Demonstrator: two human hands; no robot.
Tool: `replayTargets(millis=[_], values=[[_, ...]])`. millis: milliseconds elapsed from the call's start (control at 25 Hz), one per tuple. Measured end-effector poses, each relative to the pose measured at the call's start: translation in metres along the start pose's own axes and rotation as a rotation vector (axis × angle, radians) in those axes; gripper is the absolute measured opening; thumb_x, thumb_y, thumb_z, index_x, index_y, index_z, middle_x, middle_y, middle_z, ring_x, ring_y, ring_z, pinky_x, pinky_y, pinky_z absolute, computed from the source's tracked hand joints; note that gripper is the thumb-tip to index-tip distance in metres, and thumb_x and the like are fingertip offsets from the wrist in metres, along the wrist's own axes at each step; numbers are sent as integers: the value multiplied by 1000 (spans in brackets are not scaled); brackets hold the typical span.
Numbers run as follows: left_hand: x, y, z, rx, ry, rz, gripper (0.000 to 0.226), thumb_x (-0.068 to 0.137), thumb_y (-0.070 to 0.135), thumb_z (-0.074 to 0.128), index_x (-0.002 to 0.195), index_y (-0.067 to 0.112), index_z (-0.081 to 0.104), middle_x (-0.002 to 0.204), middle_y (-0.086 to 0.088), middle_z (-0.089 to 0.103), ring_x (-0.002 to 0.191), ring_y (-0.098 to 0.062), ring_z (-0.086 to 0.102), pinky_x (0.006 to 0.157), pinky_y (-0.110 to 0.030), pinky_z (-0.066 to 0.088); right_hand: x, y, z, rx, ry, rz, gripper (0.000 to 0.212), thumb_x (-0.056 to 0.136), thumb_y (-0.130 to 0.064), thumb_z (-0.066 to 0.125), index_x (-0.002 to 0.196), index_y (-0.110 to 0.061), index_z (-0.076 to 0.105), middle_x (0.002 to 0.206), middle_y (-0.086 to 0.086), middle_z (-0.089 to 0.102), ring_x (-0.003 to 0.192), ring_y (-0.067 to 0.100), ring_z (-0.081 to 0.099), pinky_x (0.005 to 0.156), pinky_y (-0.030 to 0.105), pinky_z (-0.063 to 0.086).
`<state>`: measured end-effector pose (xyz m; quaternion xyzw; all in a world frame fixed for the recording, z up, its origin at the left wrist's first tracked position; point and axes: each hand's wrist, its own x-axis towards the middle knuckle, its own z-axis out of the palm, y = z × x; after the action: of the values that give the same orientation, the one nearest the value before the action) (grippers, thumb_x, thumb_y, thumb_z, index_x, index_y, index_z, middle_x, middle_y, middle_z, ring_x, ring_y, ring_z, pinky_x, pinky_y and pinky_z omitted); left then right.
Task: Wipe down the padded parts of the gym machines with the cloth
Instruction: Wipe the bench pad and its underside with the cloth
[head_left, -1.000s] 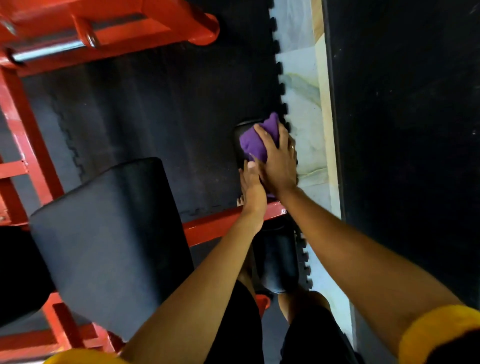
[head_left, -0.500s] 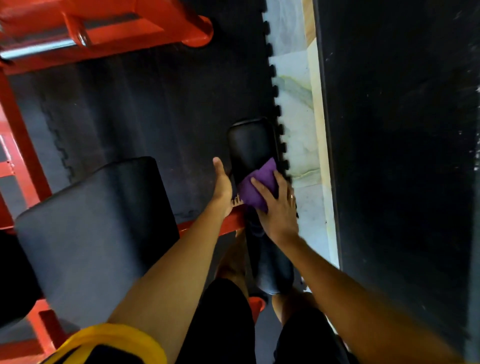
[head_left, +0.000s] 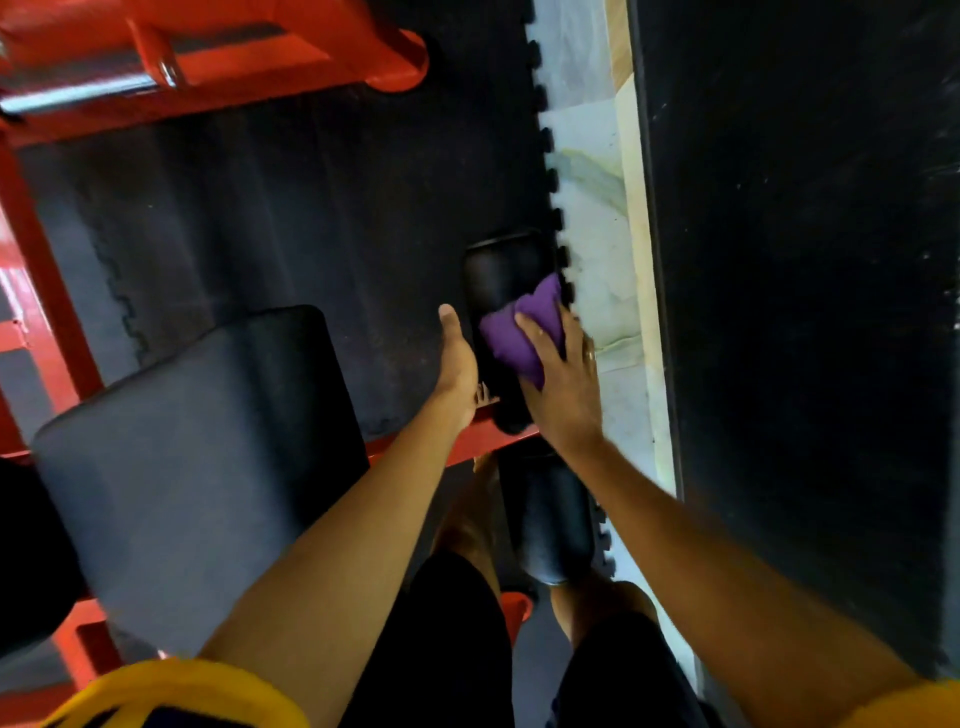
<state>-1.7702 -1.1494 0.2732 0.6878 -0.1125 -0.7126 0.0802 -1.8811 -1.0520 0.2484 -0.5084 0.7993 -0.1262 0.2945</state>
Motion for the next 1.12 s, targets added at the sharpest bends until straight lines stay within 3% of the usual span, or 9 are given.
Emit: replayTargets(millis=[160,280,400,480,640,800,960,1120], values=[[4,9,9,-49,-8,-40,88,93,82,16,139,20,57,124,-2,67,109,-19,64,99,-39,50,-69,6,9,23,-83,104,80,92,-30,67,156,-49,23,166,14,17,147,45,28,112,63,38],[0,-4,26,-86,-13,-16,101,79,95,27,142,22,57,138,-6,62,123,-24,60,110,-45,45,-15,-13,6,22,0,166,71,91,-27,66,153,-42,36,164,17,21,143,47,30,109,65,39],[17,-27,29,-14,14,67,113,62,104,34,146,30,51,145,-2,56,128,-19,58,103,-41,52,72,-34,-8,-30,-2,139,69,92,-37,64,155,-39,36,167,13,17,146,45,27,112,61,36],[18,-22,20,15,8,110,114,60,105,33,146,33,52,143,0,59,129,-17,57,109,-42,48,90,-38,-13,-40,-5,106,70,91,-32,66,155,-37,37,167,11,17,147,43,26,113,60,36],[-4,13,10,-62,-6,6,92,91,85,21,147,19,52,143,-10,58,129,-28,56,106,-44,47,25,-21,-4,-55,10,11,76,88,-25,69,155,-36,36,167,11,19,147,45,27,114,61,36],[5,18,15,-86,-3,-25,81,99,73,13,145,20,52,142,-7,57,113,-20,56,97,-36,41,-64,6,10,-35,-58,6,76,88,-23,73,153,-39,38,166,9,19,146,44,27,113,63,38],[2,13,18,-116,-50,-43,90,92,82,16,139,17,58,128,-12,66,107,-24,64,99,-43,49,-12,-6,5,71,9,141,69,88,-25,65,151,-36,41,164,11,20,147,42,27,114,63,36],[-1,9,17,-87,-102,8,77,99,73,12,125,23,64,96,-1,76,88,-16,72,71,-31,57,64,-34,-8,106,160,185,66,90,-26,69,151,-30,44,165,11,25,146,40,33,112,59,41]])
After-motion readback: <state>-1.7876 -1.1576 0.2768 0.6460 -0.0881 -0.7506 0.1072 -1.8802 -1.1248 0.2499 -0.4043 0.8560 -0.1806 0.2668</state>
